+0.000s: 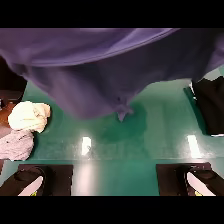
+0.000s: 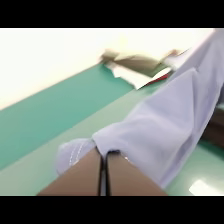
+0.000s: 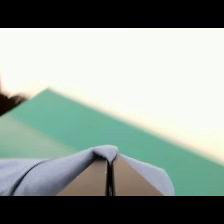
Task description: Fold the shirts.
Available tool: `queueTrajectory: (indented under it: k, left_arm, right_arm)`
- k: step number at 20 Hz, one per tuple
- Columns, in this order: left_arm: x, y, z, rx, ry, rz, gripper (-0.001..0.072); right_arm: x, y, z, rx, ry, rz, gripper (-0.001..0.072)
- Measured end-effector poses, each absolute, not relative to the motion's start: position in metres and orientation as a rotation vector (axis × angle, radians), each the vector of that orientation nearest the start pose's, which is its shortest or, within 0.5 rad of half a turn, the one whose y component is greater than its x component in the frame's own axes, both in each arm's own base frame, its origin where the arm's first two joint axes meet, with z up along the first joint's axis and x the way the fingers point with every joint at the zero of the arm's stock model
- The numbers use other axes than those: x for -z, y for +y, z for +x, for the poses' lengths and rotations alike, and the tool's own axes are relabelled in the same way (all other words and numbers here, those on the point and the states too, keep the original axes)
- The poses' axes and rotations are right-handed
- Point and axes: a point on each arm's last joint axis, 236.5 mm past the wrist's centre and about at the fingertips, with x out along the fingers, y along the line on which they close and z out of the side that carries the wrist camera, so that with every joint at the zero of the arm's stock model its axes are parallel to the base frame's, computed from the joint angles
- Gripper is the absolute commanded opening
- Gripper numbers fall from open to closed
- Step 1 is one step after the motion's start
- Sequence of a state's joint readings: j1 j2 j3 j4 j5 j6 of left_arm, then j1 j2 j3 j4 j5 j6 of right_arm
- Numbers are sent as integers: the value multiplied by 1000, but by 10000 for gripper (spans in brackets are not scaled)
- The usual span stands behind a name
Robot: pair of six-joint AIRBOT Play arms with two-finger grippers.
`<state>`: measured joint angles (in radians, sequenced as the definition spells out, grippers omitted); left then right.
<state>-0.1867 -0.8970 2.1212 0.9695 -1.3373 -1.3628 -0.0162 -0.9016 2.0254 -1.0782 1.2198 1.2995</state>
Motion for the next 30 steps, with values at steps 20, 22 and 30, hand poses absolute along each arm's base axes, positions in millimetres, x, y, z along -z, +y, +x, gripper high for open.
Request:
queueTrajectory:
  k: [20,22,30]
  left_arm:
    - [-62,-149,421,439,1059,-192,529]
    - [-47,-134,440,395,1070,-252,554]
    - [-40,-62,415,406,1254,-395,553]
  right_arm:
    - [-138,116,524,-425,877,179,226]
    - [-121,115,535,-408,887,198,408]
    - [-127,101,483,-537,1059,269,239]
